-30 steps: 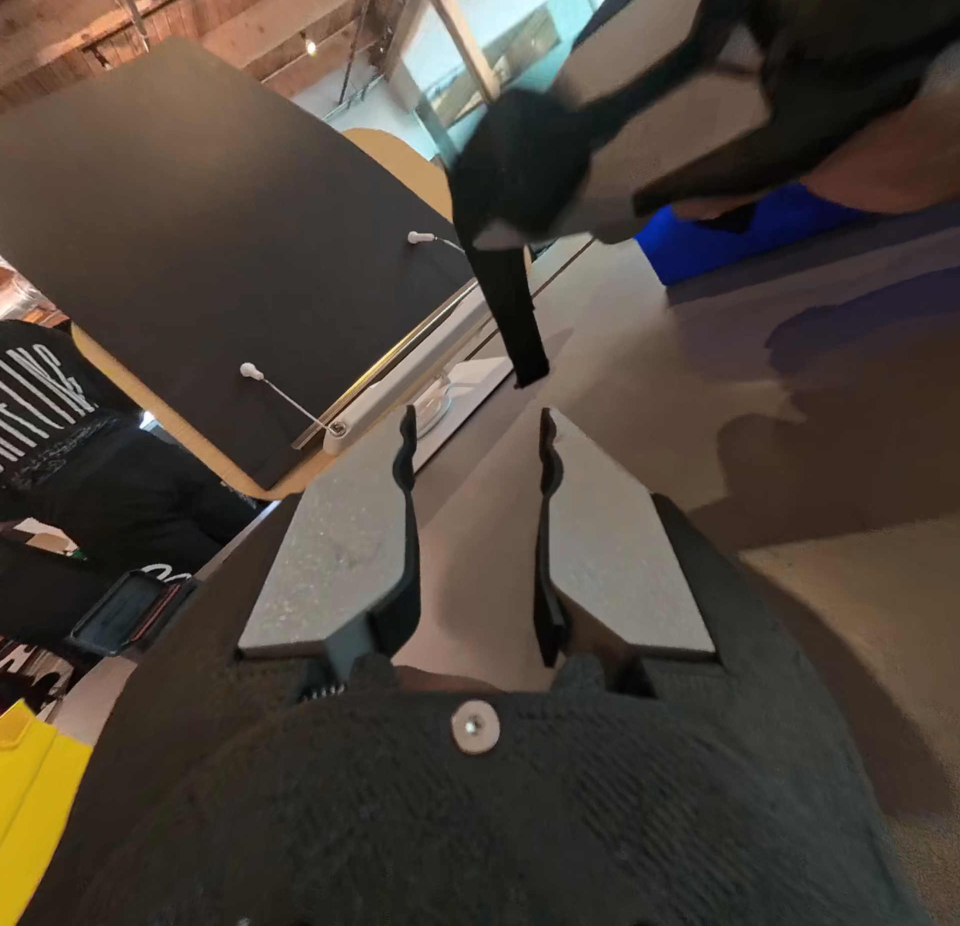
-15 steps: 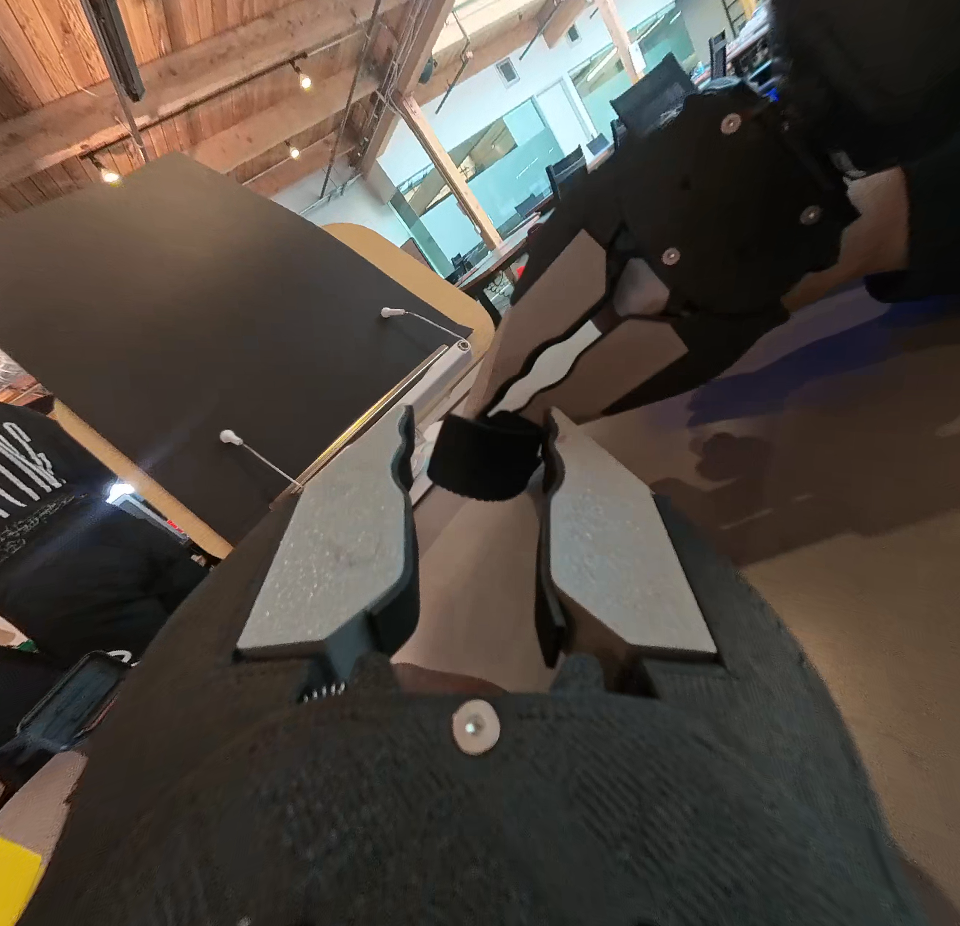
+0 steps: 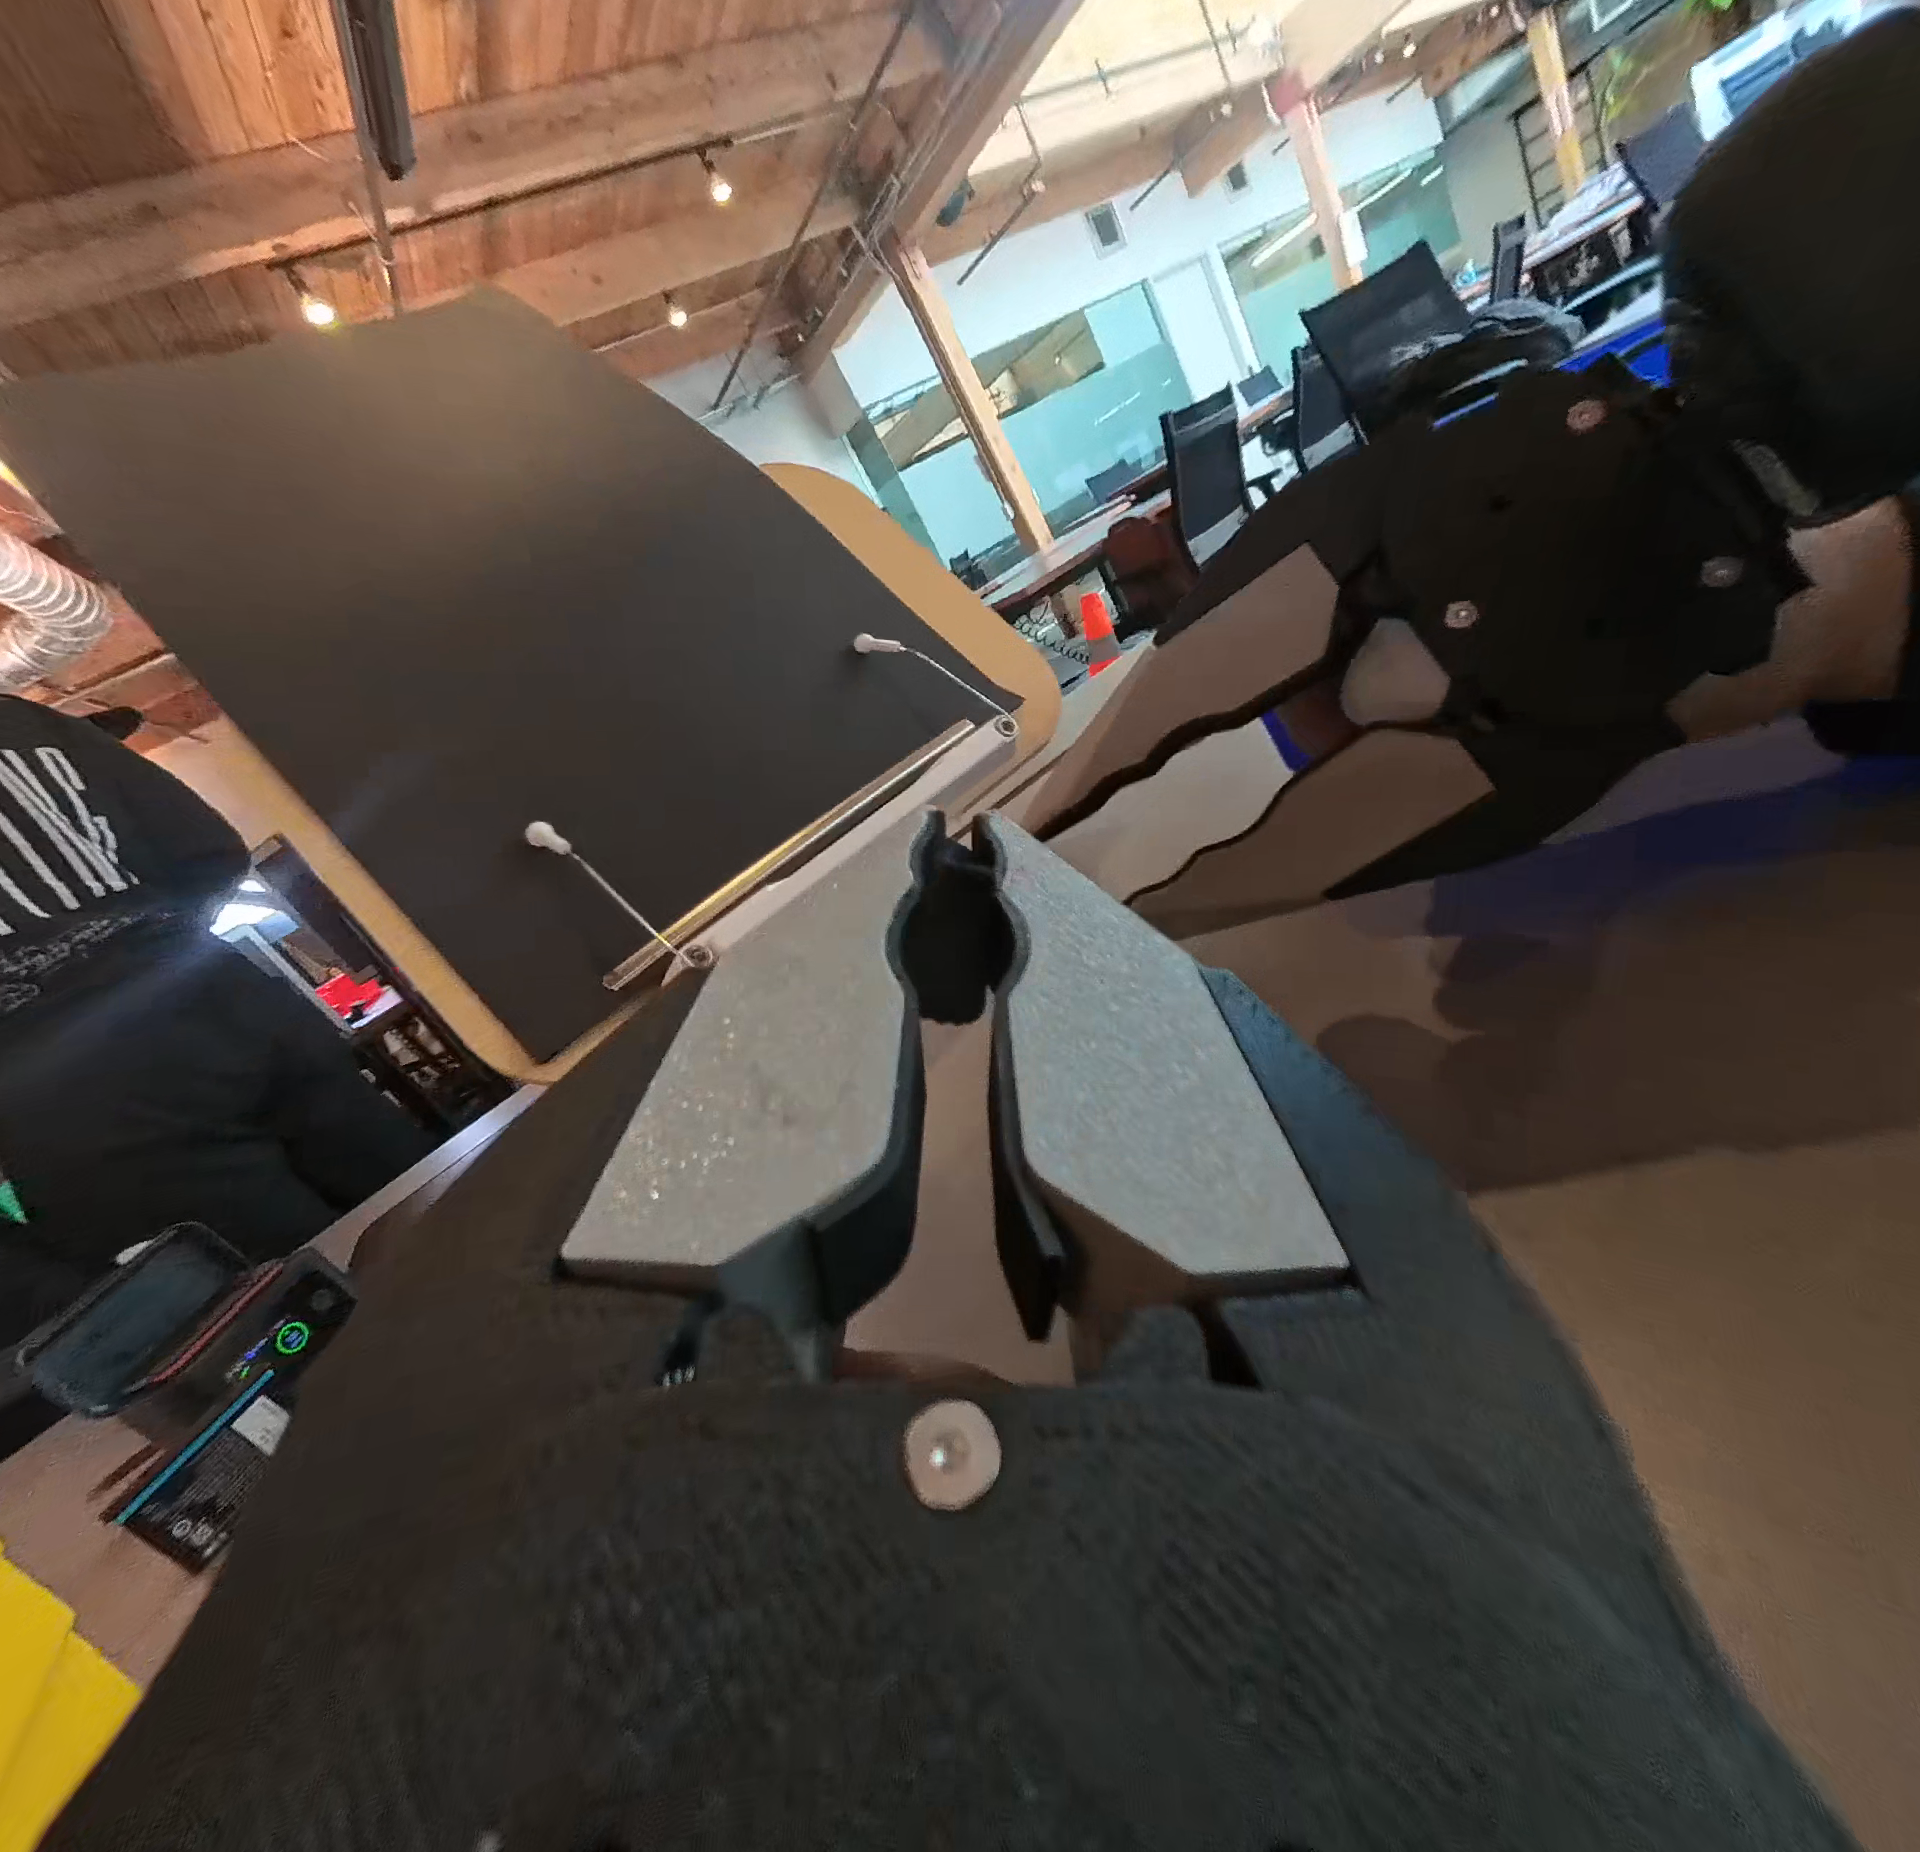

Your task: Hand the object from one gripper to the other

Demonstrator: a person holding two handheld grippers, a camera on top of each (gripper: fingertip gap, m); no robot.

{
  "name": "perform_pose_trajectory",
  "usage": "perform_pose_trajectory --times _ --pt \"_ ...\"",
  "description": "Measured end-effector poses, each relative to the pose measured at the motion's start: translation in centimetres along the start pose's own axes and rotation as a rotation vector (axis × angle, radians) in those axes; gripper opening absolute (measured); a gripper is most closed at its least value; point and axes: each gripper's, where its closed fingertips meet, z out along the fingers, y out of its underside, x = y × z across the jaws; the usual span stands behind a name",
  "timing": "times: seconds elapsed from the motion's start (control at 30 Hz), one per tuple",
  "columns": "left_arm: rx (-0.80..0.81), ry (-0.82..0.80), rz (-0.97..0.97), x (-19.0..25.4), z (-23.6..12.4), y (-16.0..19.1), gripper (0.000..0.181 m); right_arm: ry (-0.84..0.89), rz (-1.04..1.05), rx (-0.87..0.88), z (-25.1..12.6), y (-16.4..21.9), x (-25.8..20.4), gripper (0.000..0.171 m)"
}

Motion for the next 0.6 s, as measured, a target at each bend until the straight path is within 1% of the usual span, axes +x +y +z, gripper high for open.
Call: perform_pose_trajectory --times 0.03,0.1,0.17,0.33,0.47,0.5,0.53,0.57,0.6 --pt "0.006 -0.010 0.000 -0.2 0.0 -0.1 0.004 -0.013 0.040 0.011 -0.1 0.0 0.0 0.027" --pt "0.001 -0.019 0.008 -0.3 0.0 0.0 0.004 -0.044 0.115 0.045 -0.2 -0.4 -0.1 0.032" --pt "0.008 -0.007 0.014 0.0 -0.1 -0.2 0.004 -0.064 0.152 0.070 -0.3 -0.8 -0.2 0.033" --pt "0.032 0.025 0.011 0.6 -0.2 -0.6 0.004 -0.071 0.155 0.029 0.2 0.1 -0.6 0.033" --pt "0.061 0.097 -0.046 1.5 -0.5 -1.2 0.003 -0.079 0.192 0.005 0.4 0.8 -0.6 0.033" --pt "0.060 0.119 -0.061 1.7 -0.5 -1.2 0.003 -0.078 0.204 0.004 0.4 0.9 -0.5 0.032" --pt "0.060 0.132 -0.071 1.9 -0.5 -1.2 0.004 -0.074 0.215 -0.001 0.4 1.1 -0.3 0.022" --pt "0.058 0.139 -0.076 2.0 -0.5 -1.1 0.004 -0.071 0.228 -0.013 0.4 1.4 0.0 0.003" --pt "0.053 0.148 -0.082 2.1 -0.4 -1.0 0.007 -0.066 0.252 -0.018 0.3 1.5 0.3 0.002"
